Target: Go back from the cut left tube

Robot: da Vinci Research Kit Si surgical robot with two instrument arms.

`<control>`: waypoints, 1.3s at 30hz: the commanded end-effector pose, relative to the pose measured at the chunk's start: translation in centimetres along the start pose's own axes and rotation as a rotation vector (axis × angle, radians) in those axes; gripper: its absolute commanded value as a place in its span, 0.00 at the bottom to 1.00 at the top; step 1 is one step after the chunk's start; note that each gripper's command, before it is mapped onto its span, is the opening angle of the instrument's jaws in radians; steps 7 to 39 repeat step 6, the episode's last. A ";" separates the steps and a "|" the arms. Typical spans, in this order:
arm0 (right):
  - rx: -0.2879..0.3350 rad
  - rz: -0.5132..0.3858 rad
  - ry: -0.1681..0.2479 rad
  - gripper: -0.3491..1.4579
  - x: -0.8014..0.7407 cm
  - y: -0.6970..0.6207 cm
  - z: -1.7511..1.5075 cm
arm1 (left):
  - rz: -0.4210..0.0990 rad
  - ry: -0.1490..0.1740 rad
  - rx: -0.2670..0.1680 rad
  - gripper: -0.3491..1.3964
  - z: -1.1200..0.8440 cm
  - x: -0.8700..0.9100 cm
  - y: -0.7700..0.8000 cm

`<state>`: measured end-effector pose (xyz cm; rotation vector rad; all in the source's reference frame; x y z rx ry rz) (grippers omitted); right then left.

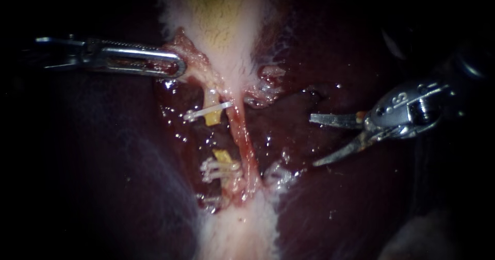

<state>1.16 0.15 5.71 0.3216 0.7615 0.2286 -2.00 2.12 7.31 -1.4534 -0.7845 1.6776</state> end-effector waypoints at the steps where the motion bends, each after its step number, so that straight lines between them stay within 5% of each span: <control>1: 0.000 0.000 0.000 0.99 0.00 0.00 0.00 | 0.000 0.000 0.000 0.00 0.00 0.00 0.00; 39: 0.000 0.000 0.000 0.99 0.00 0.00 0.00 | 0.001 -0.001 -0.002 0.00 0.00 0.00 0.00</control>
